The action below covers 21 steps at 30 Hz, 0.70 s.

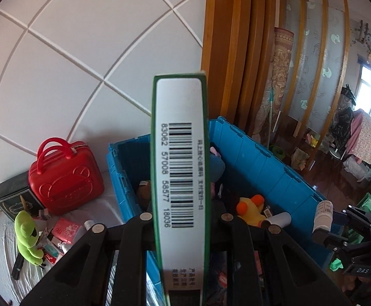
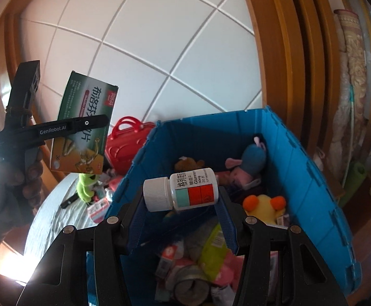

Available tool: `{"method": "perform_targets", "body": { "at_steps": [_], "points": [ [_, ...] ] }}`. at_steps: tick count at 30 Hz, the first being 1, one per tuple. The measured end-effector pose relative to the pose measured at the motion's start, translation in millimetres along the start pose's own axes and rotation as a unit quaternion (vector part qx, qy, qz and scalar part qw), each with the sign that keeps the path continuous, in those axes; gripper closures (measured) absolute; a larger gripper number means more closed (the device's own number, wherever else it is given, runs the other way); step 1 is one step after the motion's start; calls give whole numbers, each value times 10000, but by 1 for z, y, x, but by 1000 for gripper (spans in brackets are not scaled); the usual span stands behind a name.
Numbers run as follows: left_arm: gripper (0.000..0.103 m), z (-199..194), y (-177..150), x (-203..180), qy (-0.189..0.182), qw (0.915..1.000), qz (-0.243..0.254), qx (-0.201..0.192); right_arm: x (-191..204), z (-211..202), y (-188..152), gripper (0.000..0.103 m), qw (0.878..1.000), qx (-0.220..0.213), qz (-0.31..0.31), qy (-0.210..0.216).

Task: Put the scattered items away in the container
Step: 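Lift the medicine box and pill bottle and carry both over the blue bin, then open both tools to drop the medicine box and pill bottle into the bin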

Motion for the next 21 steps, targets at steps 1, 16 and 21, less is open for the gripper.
{"method": "perform_targets", "body": {
  "at_steps": [1, 16, 21],
  "points": [
    [85, 5, 3, -6, -57, 10000, 42, 26, -5, -1, 0, 52, 10000, 2, 33, -46],
    [85, 59, 46, -84, -838, 9951, 500, 167, -60, -14, -18, 52, 9967, 33, 563, -590],
    [85, 68, 55, -101, -983, 9932, 604, 166, -72, -19, -23, 52, 9950, 43, 678, -731]
  ]
}}
Point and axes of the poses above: each gripper's, at about its wrist camera, not at the fingertips, and z roughly the way its jaws point, x to its left, y to its top, the point moved 4 cm from there along z, roughly the way its jaws point, and after that the axes turned 4 degrees about y, right-handed, at the moved point
